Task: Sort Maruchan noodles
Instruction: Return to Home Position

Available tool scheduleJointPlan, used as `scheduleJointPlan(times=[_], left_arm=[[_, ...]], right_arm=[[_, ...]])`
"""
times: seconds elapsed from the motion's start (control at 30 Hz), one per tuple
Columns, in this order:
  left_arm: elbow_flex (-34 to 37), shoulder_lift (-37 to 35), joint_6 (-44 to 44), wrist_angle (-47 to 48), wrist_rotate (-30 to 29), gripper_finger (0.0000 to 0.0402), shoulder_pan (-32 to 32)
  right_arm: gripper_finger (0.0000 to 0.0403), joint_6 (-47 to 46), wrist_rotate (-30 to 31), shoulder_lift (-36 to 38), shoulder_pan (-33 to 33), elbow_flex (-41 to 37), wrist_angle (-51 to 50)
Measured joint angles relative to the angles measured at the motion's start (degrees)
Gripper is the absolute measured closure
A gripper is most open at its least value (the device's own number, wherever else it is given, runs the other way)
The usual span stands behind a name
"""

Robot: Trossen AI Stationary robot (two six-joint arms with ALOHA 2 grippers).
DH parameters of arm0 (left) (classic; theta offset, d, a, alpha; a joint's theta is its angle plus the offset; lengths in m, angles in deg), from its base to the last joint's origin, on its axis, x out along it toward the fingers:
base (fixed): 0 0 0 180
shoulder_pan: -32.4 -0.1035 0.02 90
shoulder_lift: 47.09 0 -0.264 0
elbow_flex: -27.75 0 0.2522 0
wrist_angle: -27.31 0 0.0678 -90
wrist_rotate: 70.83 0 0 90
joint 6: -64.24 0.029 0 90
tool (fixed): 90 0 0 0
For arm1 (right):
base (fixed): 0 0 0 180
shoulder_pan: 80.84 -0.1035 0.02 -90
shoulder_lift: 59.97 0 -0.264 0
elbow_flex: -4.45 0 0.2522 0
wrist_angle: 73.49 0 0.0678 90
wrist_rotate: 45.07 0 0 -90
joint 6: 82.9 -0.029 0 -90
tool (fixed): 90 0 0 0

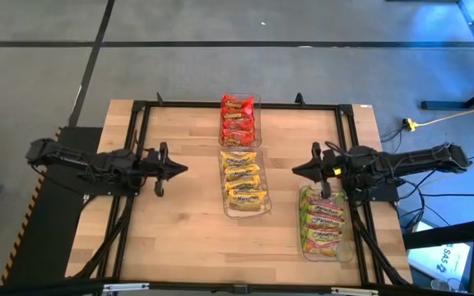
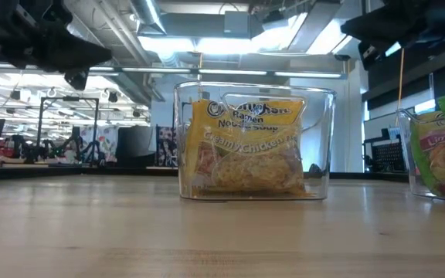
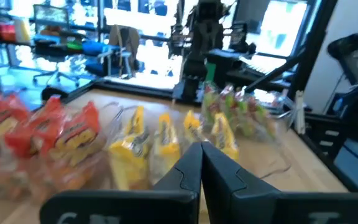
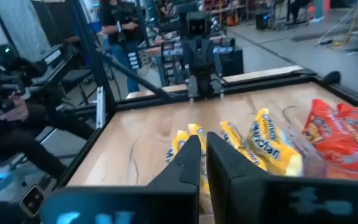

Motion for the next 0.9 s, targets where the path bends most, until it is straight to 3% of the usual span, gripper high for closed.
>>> scheduleJointPlan(times=[0.33,0.57,0.9], left_arm=[[1.17,-12.37,0.77,7.54,-1.9,0.0397,0.0],[1.2,-19.62,0.94,13.85,-4.06,0.0399,0.0],[1.22,-19.62,1.39,16.61,-2.4,0.0399,0.0]], right_arm=[[0.04,0.32,1.96,4.28,-0.11,-5.84,4.99],[0.04,0.38,6.6,9.59,-0.11,-9.85,5.07],[0.04,0.43,10.23,21.41,-0.13,-16.88,5.05]])
